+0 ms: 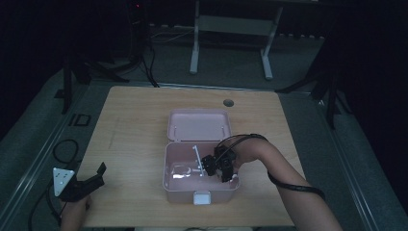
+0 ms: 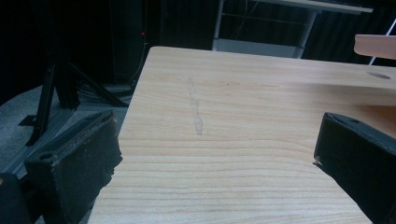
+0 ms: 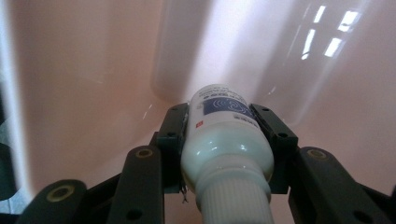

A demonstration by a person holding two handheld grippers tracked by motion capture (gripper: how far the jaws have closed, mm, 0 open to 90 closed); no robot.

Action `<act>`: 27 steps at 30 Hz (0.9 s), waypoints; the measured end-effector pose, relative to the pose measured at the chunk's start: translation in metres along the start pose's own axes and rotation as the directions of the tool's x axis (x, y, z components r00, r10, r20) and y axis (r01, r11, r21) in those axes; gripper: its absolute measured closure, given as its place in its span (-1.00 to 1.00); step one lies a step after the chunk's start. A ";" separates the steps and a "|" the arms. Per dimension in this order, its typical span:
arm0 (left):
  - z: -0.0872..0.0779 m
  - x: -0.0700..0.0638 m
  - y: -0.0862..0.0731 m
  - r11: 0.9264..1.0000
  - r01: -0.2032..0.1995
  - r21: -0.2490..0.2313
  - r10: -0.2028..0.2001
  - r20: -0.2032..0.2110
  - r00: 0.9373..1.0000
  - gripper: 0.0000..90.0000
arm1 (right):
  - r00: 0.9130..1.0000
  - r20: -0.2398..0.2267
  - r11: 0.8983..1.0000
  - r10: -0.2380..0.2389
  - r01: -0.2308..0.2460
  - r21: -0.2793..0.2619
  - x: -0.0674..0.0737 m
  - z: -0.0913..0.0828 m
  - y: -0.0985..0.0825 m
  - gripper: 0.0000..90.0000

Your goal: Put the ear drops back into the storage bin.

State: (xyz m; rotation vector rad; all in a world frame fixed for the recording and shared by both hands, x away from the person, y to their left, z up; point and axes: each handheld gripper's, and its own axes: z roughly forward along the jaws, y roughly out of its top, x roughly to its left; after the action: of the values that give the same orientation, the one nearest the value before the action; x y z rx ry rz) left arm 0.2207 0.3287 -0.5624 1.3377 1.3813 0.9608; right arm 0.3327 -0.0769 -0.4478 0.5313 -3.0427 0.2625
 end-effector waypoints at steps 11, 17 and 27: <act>0.000 0.000 0.000 1.000 -0.002 0.000 0.002 0.003 1.000 -0.99 | 1.000 -0.008 1.000 -0.005 0.005 -0.010 -0.006 0.022 0.006 0.33; 0.000 0.000 0.000 1.000 -0.003 0.000 0.003 0.003 1.000 -0.99 | 1.000 -0.013 1.000 0.003 -0.003 0.006 -0.007 0.032 0.007 0.33; 0.000 0.000 0.000 1.000 -0.004 0.002 0.004 0.003 1.000 -0.99 | 1.000 0.001 0.999 0.018 -0.018 0.027 -0.005 0.040 0.008 0.32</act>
State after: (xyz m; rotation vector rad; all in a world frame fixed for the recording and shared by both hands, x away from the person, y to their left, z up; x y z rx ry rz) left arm 0.2211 0.3283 -0.5624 1.3435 1.3782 0.9599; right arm 0.3344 -0.0745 -0.4885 0.5064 -3.0495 0.3045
